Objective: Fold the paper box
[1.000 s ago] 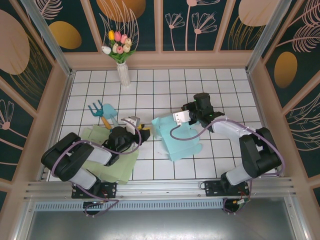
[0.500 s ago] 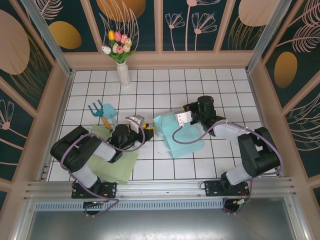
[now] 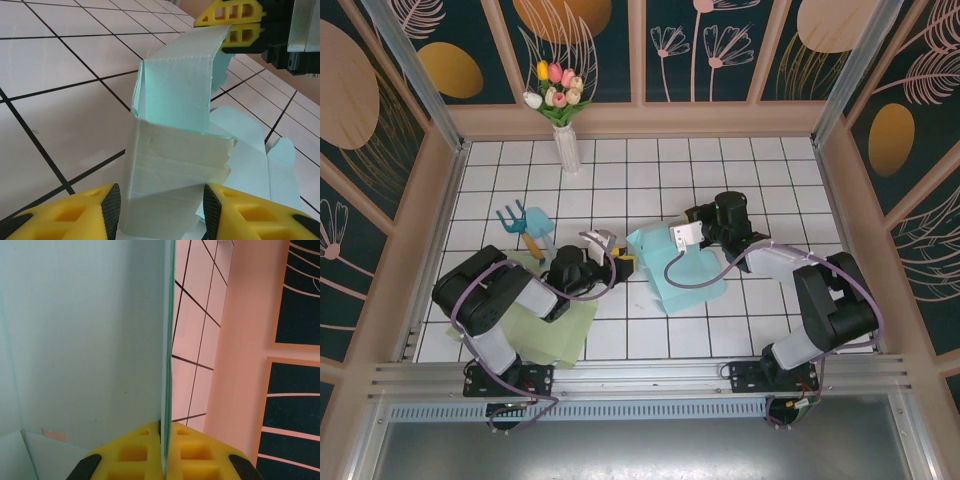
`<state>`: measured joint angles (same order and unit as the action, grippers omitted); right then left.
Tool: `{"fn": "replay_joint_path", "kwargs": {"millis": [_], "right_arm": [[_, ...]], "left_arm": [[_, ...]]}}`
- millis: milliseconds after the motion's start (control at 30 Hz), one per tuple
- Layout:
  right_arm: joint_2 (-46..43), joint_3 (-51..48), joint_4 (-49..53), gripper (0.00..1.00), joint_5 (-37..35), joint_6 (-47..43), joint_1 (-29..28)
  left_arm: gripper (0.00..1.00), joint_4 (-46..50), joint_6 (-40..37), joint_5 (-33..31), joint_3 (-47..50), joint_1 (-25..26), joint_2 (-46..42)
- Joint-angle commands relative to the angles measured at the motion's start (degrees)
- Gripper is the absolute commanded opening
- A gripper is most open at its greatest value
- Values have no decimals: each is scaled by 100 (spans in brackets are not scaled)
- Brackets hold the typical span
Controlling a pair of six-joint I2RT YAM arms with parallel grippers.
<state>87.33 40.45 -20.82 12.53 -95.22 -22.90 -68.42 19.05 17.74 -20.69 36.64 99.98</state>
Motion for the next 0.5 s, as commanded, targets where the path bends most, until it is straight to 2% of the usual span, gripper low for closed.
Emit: {"fn": "replay_joint_path", "kwargs": {"millis": [0, 467], "right_arm": [[82, -38, -68, 0, 227, 125, 48], [55, 25, 104, 0, 259, 206, 48]], "left_arm": [[49, -147, -112, -1, -195, 41, 130], [47, 117, -110, -433, -592, 251, 260]]}}
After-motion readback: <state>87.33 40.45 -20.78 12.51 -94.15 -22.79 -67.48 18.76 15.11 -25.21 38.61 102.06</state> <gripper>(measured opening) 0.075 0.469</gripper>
